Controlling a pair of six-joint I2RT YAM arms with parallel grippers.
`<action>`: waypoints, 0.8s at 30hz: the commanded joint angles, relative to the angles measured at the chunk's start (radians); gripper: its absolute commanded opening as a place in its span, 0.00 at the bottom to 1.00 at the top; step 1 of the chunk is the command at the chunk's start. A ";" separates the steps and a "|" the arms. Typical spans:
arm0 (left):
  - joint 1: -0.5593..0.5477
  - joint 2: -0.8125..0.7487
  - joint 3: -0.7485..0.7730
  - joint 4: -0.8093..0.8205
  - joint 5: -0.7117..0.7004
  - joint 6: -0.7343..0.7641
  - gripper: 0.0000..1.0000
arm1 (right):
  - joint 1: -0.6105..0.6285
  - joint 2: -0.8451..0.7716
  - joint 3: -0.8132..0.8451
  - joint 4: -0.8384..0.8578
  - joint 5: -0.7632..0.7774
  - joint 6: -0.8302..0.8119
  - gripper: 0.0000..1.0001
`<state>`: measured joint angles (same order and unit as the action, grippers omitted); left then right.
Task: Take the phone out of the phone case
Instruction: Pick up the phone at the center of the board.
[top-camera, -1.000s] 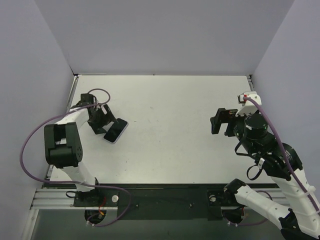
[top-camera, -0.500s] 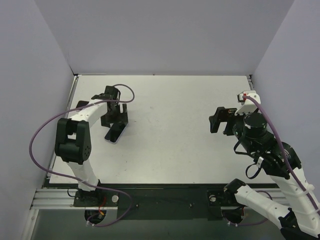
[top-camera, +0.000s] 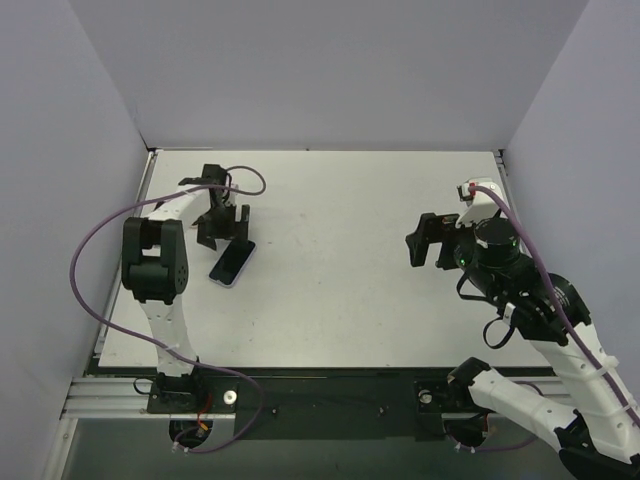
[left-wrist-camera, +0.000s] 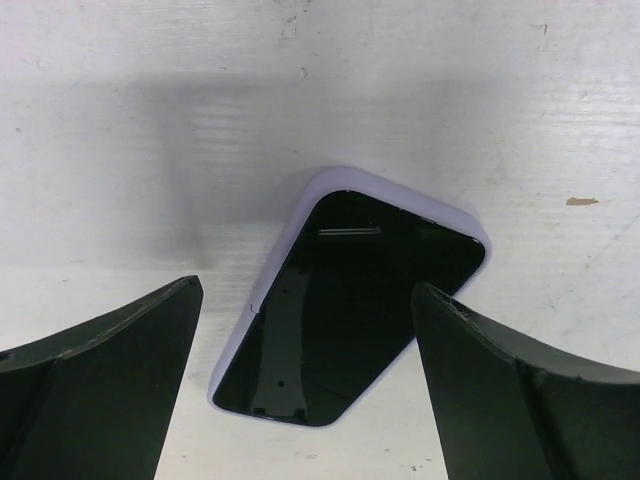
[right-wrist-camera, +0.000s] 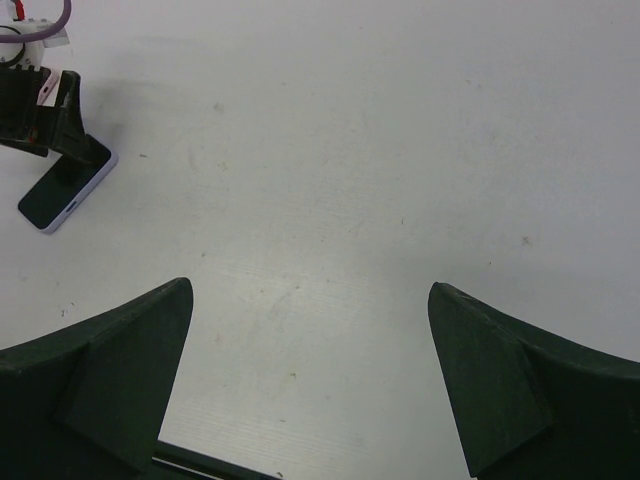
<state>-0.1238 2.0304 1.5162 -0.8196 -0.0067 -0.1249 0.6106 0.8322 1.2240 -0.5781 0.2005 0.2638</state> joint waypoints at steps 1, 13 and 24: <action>0.049 -0.025 -0.029 0.005 0.192 0.025 0.97 | 0.009 -0.019 0.019 0.027 -0.007 -0.020 0.98; -0.046 -0.094 -0.194 0.068 0.242 -0.042 0.97 | 0.008 -0.056 0.000 0.034 0.005 -0.009 0.98; -0.186 0.062 -0.100 -0.056 -0.236 -0.162 0.70 | 0.009 0.011 -0.014 0.043 0.023 0.060 1.00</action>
<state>-0.2974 2.0026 1.4124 -0.8284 -0.0914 -0.2325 0.6106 0.7902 1.2198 -0.5751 0.1970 0.2771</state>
